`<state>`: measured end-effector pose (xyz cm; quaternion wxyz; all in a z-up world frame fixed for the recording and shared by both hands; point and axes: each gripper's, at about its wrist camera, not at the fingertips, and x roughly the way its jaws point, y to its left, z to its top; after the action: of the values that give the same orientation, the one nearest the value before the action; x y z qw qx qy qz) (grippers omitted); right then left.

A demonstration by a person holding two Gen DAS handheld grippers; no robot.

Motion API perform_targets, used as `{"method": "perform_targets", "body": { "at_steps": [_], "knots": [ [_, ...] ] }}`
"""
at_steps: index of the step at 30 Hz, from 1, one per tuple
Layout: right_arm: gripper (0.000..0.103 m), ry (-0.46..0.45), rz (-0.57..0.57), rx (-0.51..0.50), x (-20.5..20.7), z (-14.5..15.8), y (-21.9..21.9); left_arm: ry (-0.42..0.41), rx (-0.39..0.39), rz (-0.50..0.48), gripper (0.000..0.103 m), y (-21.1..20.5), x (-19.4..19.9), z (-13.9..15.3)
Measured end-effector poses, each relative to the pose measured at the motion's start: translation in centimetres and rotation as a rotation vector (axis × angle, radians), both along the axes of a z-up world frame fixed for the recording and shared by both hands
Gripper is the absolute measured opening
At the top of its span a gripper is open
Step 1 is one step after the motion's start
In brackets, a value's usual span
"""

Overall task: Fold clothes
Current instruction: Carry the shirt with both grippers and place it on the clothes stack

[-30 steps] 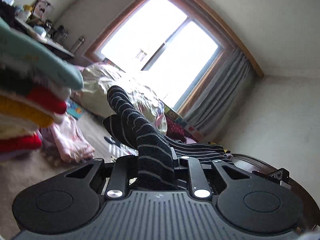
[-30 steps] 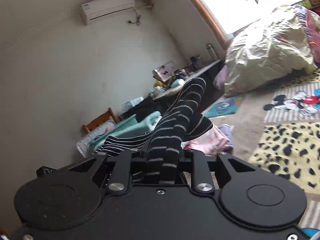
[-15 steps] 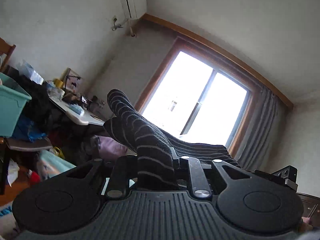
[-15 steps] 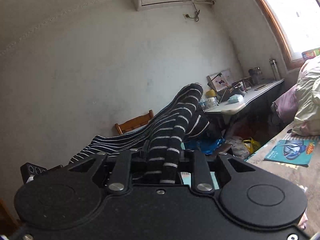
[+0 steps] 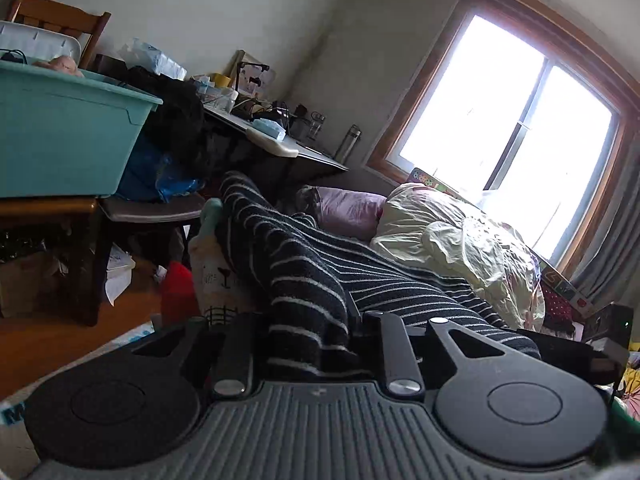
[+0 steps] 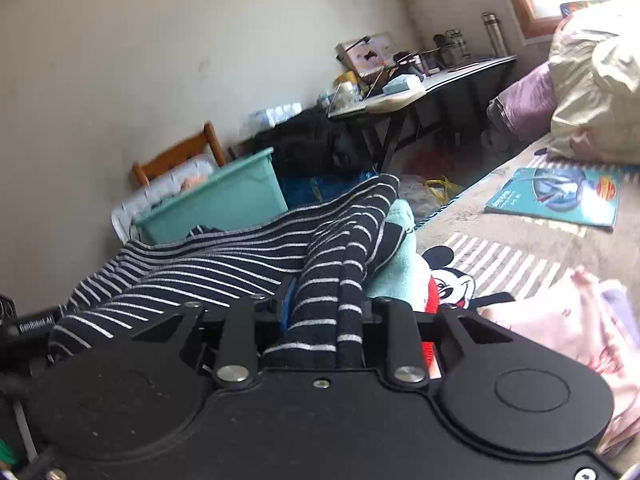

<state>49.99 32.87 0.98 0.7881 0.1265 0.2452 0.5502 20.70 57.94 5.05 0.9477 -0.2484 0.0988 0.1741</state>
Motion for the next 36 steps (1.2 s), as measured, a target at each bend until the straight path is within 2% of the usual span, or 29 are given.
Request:
{"method": "perform_targets", "body": {
  "at_steps": [3,4,7,9,10,11,12,13,16,18,20,27,30,32,36],
  "knots": [
    [0.022,0.004,-0.008,0.053,-0.1,-0.6,-0.8,0.004,0.043,0.002,0.022,-1.1,-0.5,0.9],
    [0.022,-0.011,-0.011,0.043,-0.3,-0.4,-0.9,0.004,0.044,0.002,0.023,-1.1,-0.5,0.9],
    [0.024,0.036,-0.021,0.055,-0.5,0.1,-1.3,-0.001,0.027,-0.006,0.025,-0.3,-0.5,1.0],
    [0.044,0.120,-0.038,0.168,0.0,0.5,-2.0,-0.022,0.016,-0.018,0.032,0.2,-0.7,1.5],
    [0.050,0.169,-0.049,0.238,0.3,0.6,-2.3,-0.031,0.014,-0.025,0.046,0.8,-0.7,1.2],
    [0.054,0.184,-0.079,0.252,0.2,0.5,-2.9,-0.035,0.023,-0.020,0.064,0.8,-1.0,1.4],
    [0.057,0.197,-0.109,0.265,-0.1,0.5,-3.5,-0.034,0.045,0.000,0.071,0.4,-1.6,1.8],
    [0.059,0.178,-0.133,0.235,-0.5,0.5,-4.1,-0.033,0.065,0.022,0.076,0.1,-2.1,2.2],
    [0.063,0.168,-0.168,0.204,-1.7,0.0,-5.7,-0.039,0.038,0.041,0.077,0.0,-3.4,2.8],
    [0.070,0.198,-0.178,0.207,-2.6,-0.7,-7.4,-0.043,0.017,0.047,0.077,0.0,-4.5,2.9],
    [0.072,0.202,-0.188,0.191,-3.5,-1.4,-9.0,-0.045,-0.008,0.051,0.078,-0.2,-5.8,2.6],
    [0.072,0.228,-0.222,0.154,-6.9,-2.2,-14.4,-0.028,-0.036,0.066,0.078,-2.1,-9.9,1.6],
    [0.078,0.208,-0.191,0.113,-10.1,-2.7,-16.4,-0.034,-0.038,0.060,0.081,-3.7,-12.1,1.2],
    [0.082,0.181,-0.178,0.046,-12.9,-3.2,-18.2,-0.015,-0.039,0.059,0.086,-5.1,-13.5,0.5],
    [0.090,0.156,-0.159,-0.043,-18.0,-4.7,-22.2,0.040,-0.063,0.027,0.093,-8.9,-16.0,-2.6]
  ]
}}
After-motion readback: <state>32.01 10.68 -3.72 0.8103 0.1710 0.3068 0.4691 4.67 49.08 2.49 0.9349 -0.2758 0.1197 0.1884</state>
